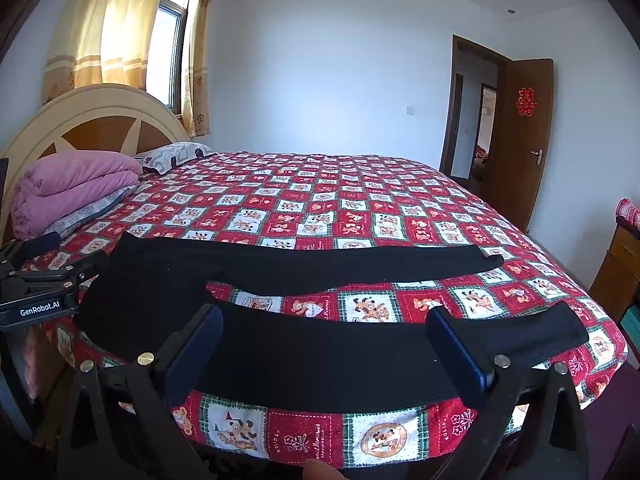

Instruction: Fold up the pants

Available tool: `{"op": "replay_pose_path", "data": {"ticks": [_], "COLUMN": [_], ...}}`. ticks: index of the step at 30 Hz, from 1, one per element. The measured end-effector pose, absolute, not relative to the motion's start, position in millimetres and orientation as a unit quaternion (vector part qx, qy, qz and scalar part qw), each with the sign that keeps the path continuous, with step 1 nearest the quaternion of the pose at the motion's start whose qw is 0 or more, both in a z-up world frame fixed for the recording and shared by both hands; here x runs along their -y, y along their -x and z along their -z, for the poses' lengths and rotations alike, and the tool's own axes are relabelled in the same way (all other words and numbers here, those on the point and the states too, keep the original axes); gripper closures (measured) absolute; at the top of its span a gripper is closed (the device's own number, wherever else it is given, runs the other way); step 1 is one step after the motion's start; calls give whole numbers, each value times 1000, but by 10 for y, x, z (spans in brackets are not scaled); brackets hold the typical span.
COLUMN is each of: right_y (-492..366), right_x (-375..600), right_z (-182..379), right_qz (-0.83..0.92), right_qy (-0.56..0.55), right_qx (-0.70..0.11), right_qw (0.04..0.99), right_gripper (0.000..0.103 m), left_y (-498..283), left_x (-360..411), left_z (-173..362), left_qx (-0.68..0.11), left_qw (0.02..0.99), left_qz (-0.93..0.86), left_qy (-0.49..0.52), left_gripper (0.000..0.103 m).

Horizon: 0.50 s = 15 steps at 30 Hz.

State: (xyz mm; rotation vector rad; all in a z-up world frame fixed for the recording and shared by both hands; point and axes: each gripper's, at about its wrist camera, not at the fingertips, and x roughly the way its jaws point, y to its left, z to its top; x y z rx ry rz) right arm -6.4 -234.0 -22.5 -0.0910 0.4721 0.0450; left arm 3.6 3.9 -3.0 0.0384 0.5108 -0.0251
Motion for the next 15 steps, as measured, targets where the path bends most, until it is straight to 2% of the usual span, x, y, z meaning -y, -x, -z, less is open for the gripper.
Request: {"op": "replay_pose_path", "data": {"ticks": [15], "right_y": [67], "right_x": [2330], "right_z": [241], "right_qz": [-23], "right_qy": [46], "right_qx": [-235], "right_qw": [971], "right_gripper": [1], "left_y": [-31], "left_x": [-33], "left_z": [36], "left_qx": [-251], "left_qw": [968], "left_qz": [12], "left_qy": [-20], "left_gripper": [0]}}
